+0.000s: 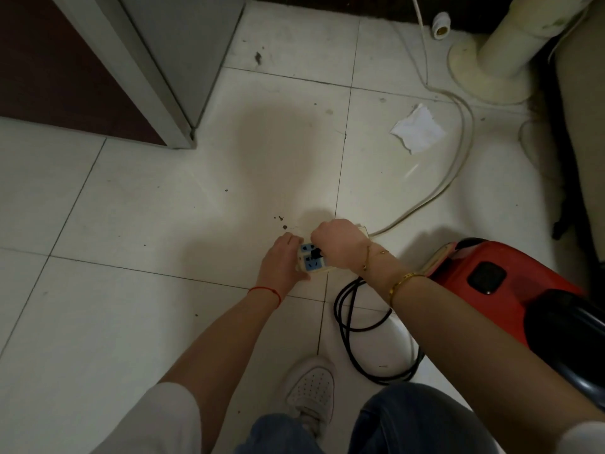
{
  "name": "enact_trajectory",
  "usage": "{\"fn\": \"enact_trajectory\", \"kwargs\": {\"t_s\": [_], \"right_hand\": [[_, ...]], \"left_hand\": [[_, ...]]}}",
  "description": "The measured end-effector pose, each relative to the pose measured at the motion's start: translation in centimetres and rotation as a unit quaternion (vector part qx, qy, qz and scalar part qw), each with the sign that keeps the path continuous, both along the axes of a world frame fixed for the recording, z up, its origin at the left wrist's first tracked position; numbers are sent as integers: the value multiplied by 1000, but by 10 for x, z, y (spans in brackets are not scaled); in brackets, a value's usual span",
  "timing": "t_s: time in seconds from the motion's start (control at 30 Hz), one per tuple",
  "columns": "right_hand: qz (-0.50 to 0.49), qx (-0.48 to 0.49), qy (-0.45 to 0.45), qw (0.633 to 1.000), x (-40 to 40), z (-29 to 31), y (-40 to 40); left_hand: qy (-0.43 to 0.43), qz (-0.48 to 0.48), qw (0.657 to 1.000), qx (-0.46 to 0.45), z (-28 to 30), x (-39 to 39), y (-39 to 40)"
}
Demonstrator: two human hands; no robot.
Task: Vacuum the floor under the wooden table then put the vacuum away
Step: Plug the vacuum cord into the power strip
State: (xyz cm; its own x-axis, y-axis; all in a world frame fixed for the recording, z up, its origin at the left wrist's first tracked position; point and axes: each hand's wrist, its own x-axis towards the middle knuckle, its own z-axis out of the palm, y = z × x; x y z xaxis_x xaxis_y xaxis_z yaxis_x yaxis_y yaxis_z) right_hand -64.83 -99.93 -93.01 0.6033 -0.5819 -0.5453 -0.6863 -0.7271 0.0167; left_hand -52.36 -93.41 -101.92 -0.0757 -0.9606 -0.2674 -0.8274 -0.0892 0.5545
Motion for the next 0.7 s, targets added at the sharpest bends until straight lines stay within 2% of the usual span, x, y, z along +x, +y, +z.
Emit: {"fn": "enact_trajectory", "kwargs": {"t_s": [0.4, 0.7], "right_hand": [[-6, 0, 5, 1000, 13, -17, 11], [-55, 22, -52, 997, 5, -29, 15]], "left_hand": [[6, 12, 1000, -3, 1, 0, 1], [1, 10, 1000, -15, -2, -1, 4]]}}
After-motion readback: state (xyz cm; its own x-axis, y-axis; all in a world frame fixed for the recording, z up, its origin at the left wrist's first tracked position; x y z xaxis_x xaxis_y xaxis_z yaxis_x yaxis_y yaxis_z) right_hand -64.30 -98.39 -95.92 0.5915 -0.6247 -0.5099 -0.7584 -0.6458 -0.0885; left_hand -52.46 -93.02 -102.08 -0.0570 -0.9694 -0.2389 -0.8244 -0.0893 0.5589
